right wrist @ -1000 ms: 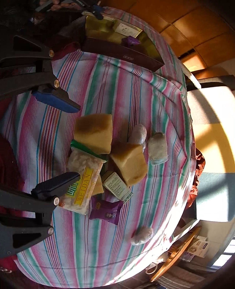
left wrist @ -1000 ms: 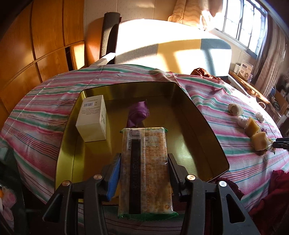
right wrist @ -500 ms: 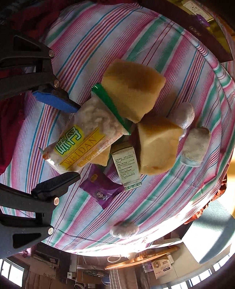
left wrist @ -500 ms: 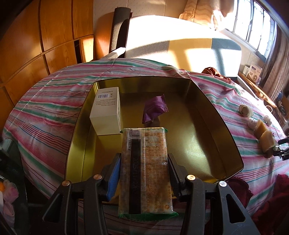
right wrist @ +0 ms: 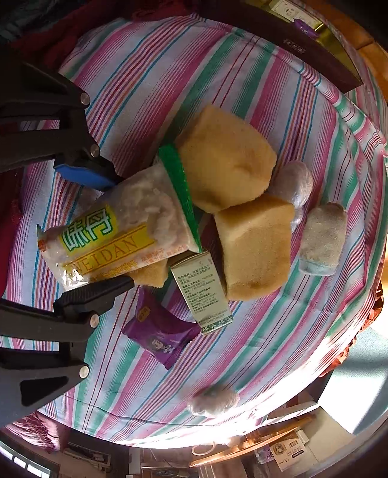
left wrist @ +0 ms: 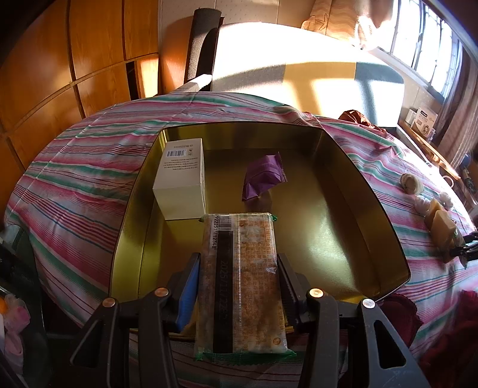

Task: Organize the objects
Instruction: 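Lower the cracker packet into the tray and open the left gripper while the right lifts the WEIDAN bag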

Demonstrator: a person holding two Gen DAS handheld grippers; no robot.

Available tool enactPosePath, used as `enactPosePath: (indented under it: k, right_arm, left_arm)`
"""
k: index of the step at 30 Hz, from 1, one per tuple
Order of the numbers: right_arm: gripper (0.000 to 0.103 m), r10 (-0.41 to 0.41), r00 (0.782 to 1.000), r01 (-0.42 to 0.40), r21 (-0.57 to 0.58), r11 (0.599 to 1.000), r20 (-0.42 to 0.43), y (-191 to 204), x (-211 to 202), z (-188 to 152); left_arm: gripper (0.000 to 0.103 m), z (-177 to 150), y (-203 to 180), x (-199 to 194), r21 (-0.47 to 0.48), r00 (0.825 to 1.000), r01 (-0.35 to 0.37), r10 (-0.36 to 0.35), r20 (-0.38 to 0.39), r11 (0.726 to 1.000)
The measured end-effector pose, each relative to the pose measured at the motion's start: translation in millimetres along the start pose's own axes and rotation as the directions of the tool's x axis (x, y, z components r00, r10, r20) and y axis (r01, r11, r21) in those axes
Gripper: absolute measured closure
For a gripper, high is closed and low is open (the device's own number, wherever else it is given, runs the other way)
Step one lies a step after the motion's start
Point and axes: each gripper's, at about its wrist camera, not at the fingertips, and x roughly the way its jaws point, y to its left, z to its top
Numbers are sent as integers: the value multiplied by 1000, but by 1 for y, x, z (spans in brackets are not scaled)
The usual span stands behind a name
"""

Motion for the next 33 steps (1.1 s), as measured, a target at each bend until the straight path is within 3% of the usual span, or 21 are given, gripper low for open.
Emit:
enactPosePath:
  k: [2,6,12,16,19,25,33]
  right_arm:
    - [62,-13,999,12,35,999,30,2,-6,-3]
    - [64,-5,992,-10,118,993,128,16,-26,-5]
    - [65,159,942,-205,130,970,297,76,-51,1]
    - [65,256,918,-296,94,951,303,127,-29,16]
    - [66,265,920,-298,79,951,288,149,-14,20]
    - [67,257,925,-286,68,956,280,153,-6,19]
    - [67,249,925,-278,64,959,288,155,-6,20]
  left_arm:
    - [54,0,0,1,-1,1000,0,0,-2,1000]
    - [54,-1,0,1,1,1000,3,-3,1,1000]
    - [54,-1,1,1,-1,1000,6,-6,1,1000]
    - [54,-1,2,2,2,1000,5,-5,1,1000]
    - [54,-1,6,4,-6,1000,2,-3,-7,1000]
    - [54,5,22,21,-74,998,18,-22,-52,997]
    - [53,18,32,48,-55,995,-52,47,-87,997]
